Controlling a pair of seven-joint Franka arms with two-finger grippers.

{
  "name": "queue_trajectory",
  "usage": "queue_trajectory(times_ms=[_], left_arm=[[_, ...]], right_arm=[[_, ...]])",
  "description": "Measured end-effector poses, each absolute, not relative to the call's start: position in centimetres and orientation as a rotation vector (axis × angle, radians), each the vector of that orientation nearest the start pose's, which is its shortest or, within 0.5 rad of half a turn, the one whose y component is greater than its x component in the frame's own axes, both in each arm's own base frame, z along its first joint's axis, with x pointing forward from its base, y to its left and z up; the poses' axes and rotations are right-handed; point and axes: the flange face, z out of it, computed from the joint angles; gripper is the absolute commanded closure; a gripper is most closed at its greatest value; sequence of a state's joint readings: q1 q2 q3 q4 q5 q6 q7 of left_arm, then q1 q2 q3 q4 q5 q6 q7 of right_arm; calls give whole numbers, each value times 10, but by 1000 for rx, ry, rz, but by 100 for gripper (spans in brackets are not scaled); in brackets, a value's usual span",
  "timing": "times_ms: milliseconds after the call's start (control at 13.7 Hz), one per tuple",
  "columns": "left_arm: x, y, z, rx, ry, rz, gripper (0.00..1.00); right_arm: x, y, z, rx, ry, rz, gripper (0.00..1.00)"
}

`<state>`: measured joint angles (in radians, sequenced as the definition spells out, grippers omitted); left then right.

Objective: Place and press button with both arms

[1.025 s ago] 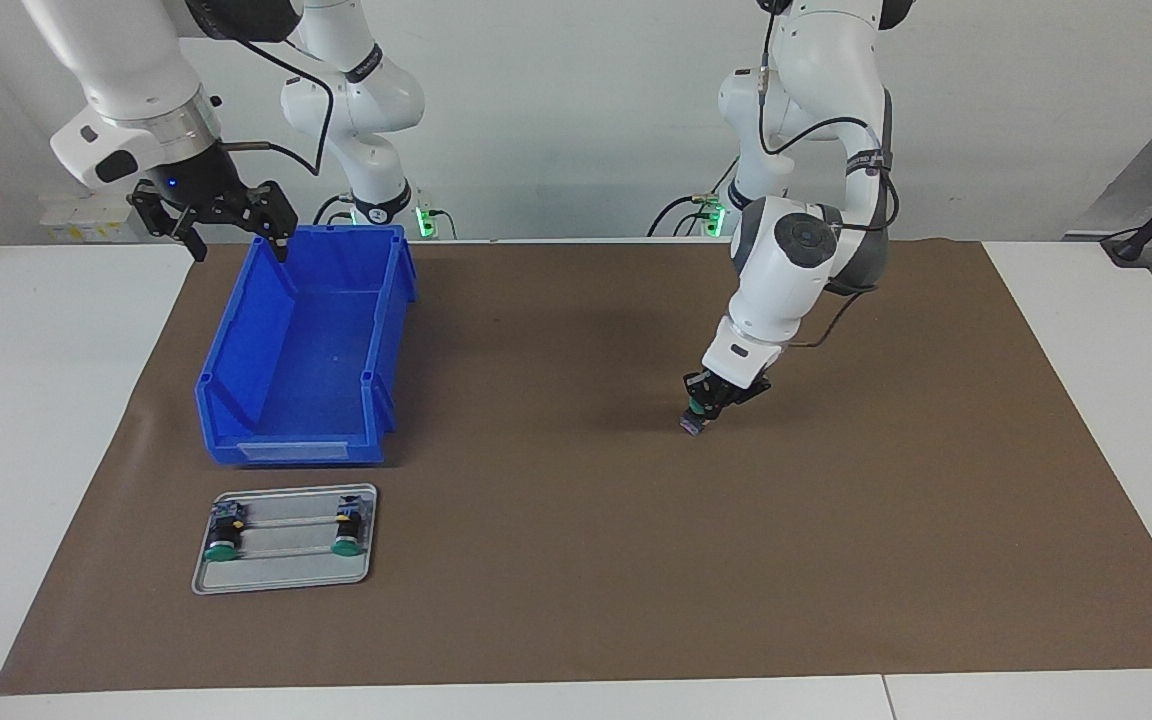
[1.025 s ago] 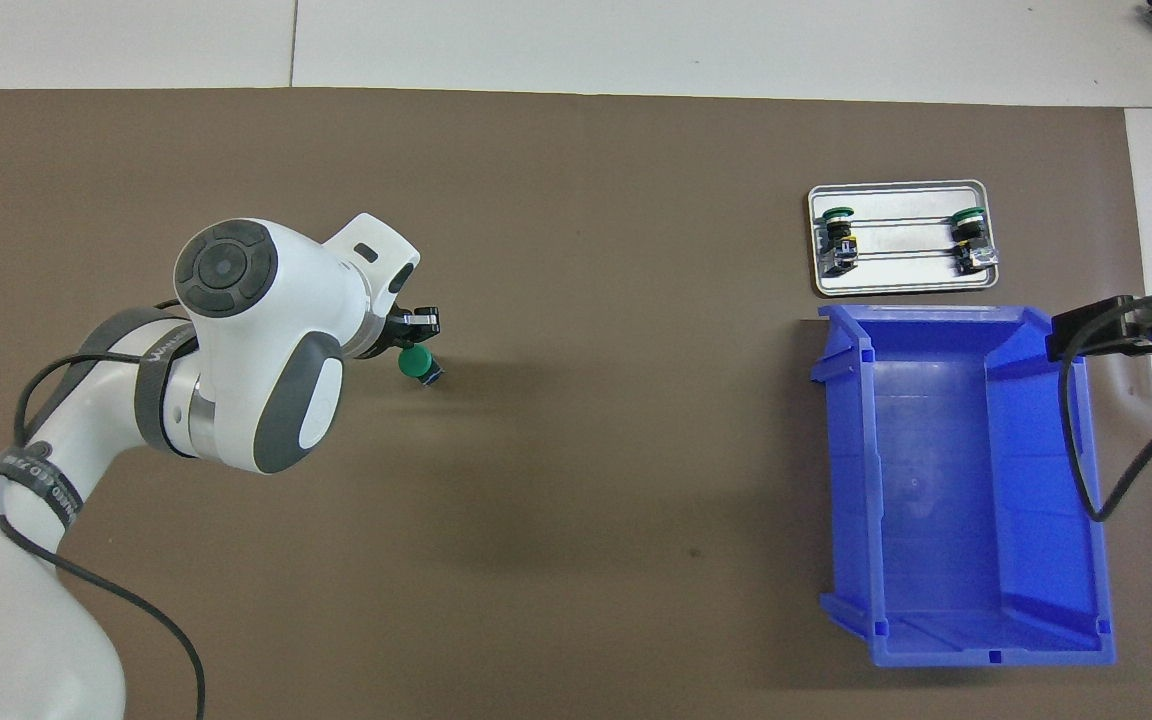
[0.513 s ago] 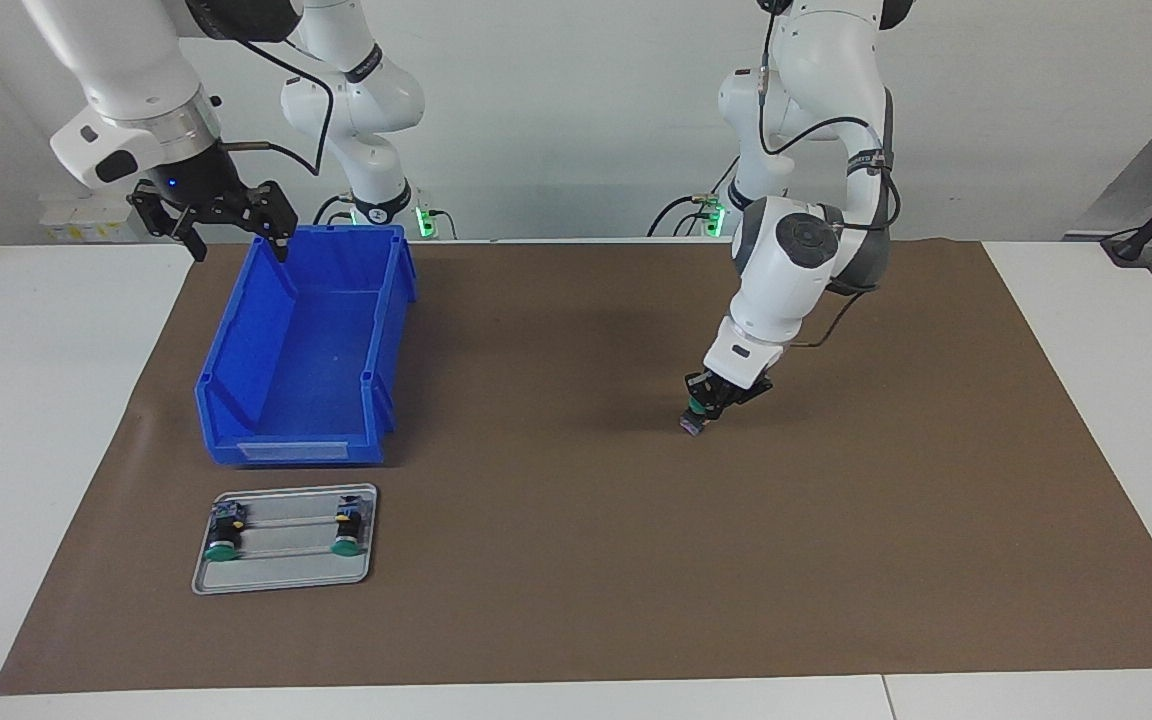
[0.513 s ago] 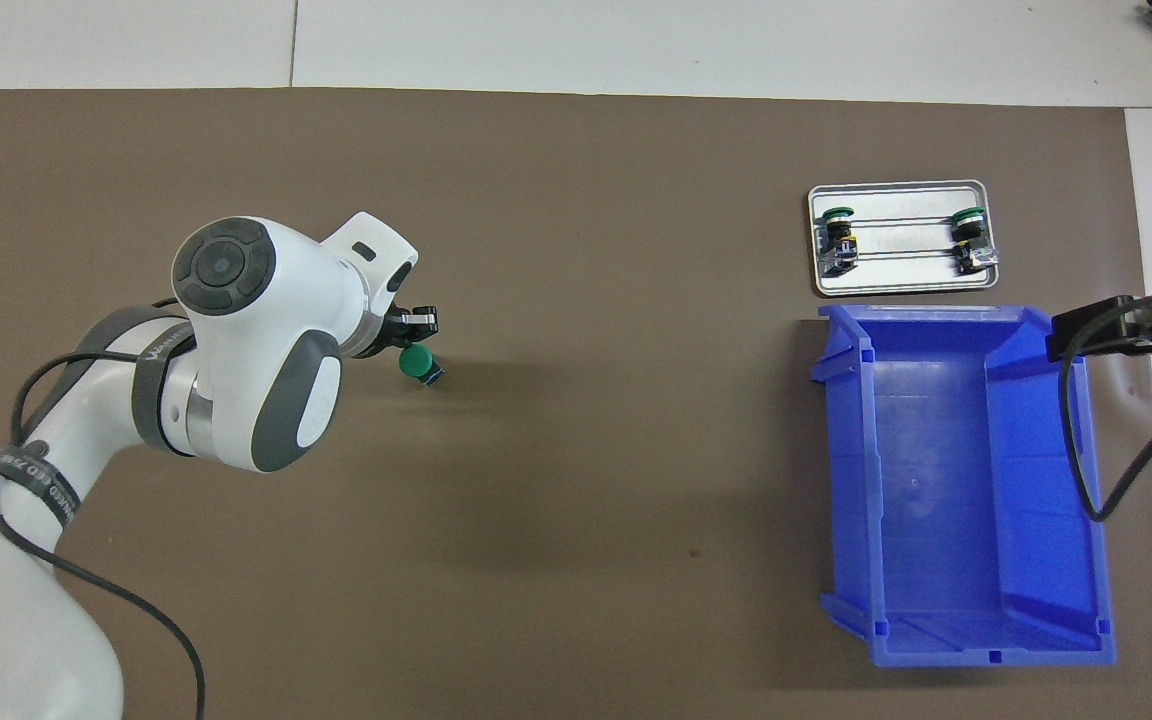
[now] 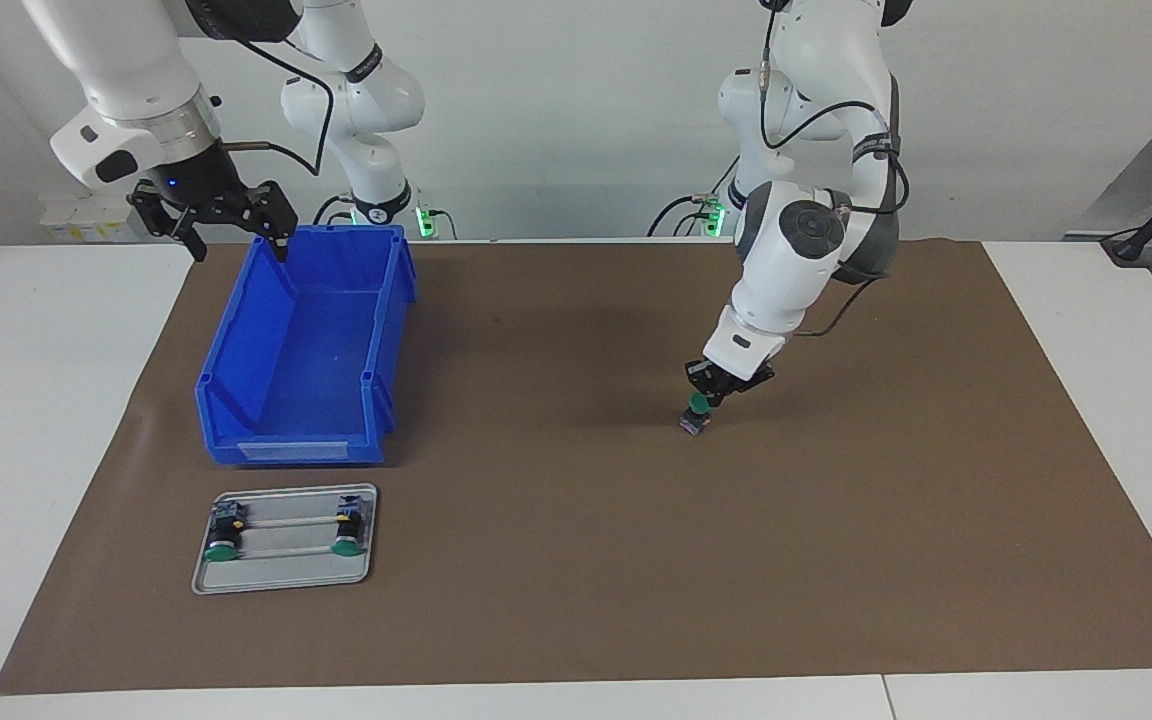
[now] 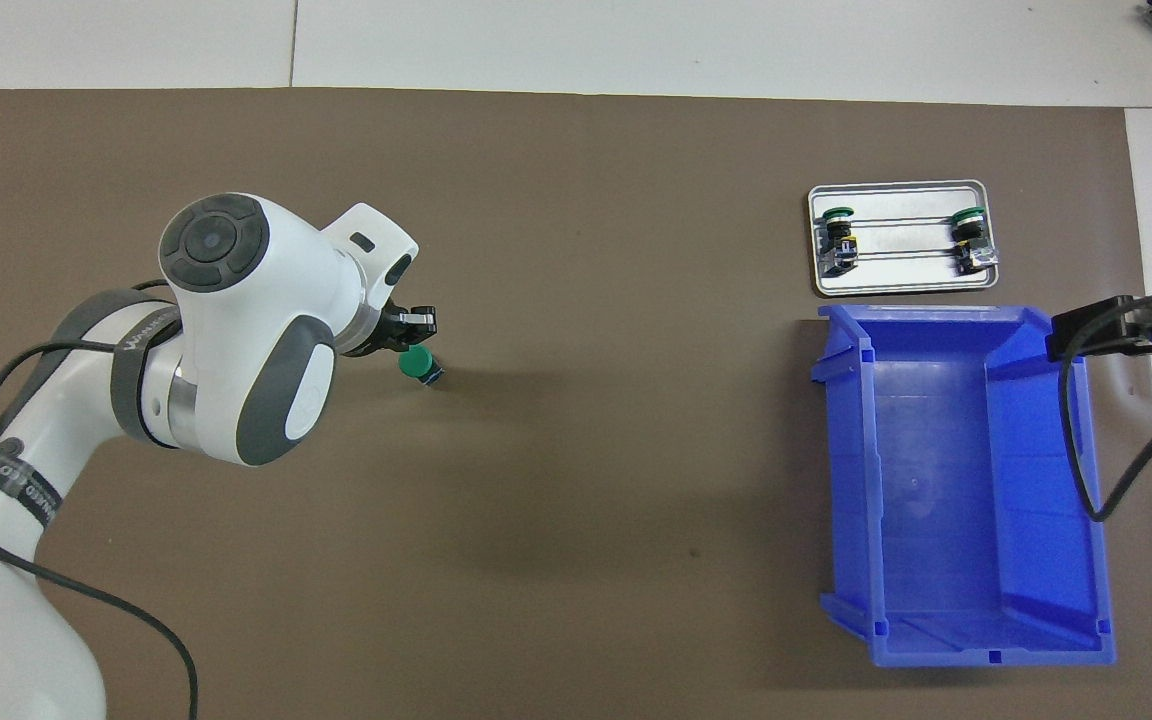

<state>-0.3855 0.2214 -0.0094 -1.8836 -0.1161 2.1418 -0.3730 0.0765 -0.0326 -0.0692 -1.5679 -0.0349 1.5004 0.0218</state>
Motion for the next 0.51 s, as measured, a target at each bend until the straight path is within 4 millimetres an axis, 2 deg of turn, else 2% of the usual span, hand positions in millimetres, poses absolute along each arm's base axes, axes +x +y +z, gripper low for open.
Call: queue_trajectory(times_ms=[513], left_arm=[[556, -249, 384, -3241, -35, 37, 100]], right_arm=[[537, -1, 638, -3174, 26, 55, 0]])
